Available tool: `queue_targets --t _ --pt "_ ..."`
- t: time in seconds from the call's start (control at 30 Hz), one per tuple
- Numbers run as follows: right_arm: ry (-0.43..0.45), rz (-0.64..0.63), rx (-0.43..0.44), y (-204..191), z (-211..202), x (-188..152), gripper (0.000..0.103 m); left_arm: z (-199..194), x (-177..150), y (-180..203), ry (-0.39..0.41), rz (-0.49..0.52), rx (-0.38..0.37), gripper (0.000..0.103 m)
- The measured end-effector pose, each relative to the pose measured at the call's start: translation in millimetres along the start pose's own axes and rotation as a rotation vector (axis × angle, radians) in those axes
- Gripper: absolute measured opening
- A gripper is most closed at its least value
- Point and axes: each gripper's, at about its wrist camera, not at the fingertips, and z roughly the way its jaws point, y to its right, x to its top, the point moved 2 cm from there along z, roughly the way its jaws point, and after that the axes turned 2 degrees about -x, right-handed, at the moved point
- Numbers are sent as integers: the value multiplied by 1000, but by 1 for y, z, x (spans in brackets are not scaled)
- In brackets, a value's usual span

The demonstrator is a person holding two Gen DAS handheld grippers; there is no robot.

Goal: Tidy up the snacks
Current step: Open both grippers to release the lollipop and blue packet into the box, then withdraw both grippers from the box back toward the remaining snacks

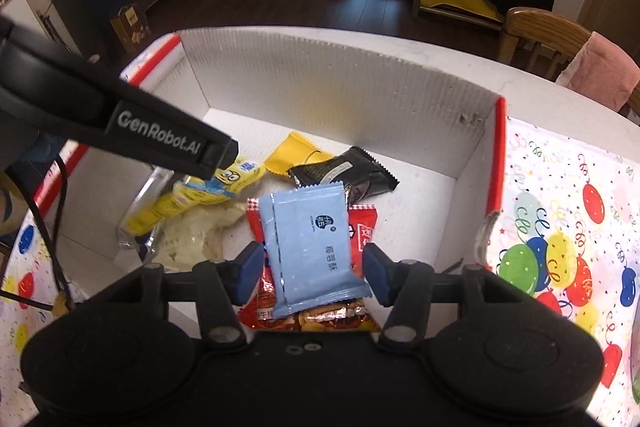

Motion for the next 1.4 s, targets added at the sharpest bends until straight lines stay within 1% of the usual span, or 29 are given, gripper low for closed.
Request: queue_targets --t 0.1,0.33,0.4,0.63,0.67,0.7,0.77,0.93,1.0,1.07,1.17,1.27,1.4 --pt "27 16 10 0 -14 0 62 -11 -5 -3 25 -11 -18 58" --pt "79 34 28 -3 -50 -1 64 -44 -19 -7 99 -20 -42 58" --pt "95 39 31 -5 -58 -1 71 -55 -24 -8 125 -19 -48 58" --pt "150 54 48 -14 -91 -8 74 -93 -46 -10 206 -5 -75 58" --pt "161 55 53 -16 -96 -9 76 -98 -50 -11 217 -3 -83 58" --pt "174 55 55 -18 -101 -11 79 -104 -55 -11 228 -3 -87 58" --pt "195 55 59 -24 -110 -14 82 -115 -64 -11 250 4 -99 58" --pt "228 46 79 -36 -131 -25 84 -142 -90 -11 304 35 -113 58" --pt "239 36 91 -42 -138 -31 85 -151 -101 -13 322 36 -121 65" --pt "246 27 101 -47 -143 -38 85 -159 -113 -16 340 38 -124 66" --pt "252 17 114 -54 -148 -49 85 -167 -131 -20 348 42 -126 67" --pt "251 5 127 -62 -151 -61 85 -172 -149 -27 353 39 -124 70" --pt "242 -1 142 -71 -150 -77 86 -177 -172 -38 357 9 -121 72"
